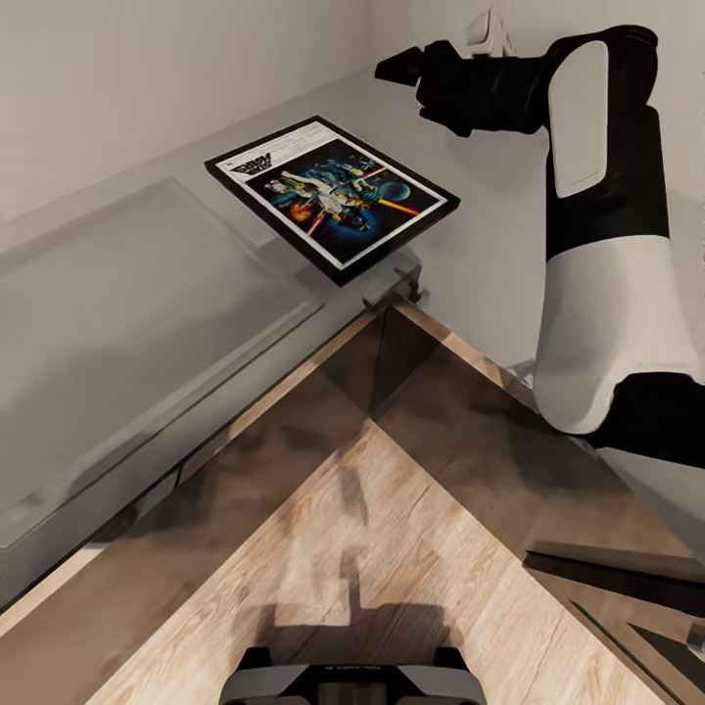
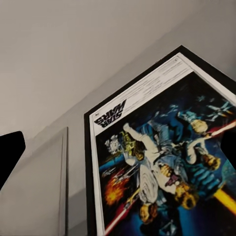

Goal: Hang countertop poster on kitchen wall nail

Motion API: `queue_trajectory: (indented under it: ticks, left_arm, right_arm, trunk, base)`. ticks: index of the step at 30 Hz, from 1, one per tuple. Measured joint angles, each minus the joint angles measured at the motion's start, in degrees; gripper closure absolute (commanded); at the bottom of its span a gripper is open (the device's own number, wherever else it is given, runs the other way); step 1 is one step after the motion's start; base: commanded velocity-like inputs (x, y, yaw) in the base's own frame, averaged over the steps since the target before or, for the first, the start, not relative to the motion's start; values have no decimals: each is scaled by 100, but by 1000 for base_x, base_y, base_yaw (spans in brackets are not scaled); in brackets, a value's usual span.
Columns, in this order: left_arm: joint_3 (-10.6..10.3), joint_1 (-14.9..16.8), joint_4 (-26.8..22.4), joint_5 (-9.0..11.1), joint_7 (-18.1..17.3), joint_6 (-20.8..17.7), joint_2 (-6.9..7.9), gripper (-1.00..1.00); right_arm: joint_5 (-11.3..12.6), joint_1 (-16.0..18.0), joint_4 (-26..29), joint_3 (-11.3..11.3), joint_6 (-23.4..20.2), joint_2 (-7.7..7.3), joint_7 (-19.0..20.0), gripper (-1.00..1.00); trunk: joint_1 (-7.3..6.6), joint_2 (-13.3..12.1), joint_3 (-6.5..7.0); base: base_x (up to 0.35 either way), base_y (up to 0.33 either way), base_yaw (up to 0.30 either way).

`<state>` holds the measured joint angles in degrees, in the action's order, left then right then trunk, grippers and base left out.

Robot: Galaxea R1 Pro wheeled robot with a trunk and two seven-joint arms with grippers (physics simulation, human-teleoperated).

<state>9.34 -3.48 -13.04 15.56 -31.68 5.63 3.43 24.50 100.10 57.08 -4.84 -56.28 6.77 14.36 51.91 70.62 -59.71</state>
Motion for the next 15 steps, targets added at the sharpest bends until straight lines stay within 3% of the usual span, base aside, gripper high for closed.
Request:
queue_trajectory:
  ticks: [10, 15]
  left_arm:
    - [0, 0, 0, 1, 0, -2, 0, -100]
    - [0, 0, 0, 1, 0, -7, 0, -100]
  right_arm:
    - [-1, -20, -240, 1, -6, 1, 0, -100]
    - [-8, -111, -410, 0, -7, -4, 0, -100]
  trunk:
    - [0, 0, 90]
    - [-1, 0, 105]
  base:
    - [6, 0, 0]
    - [126, 0, 0]
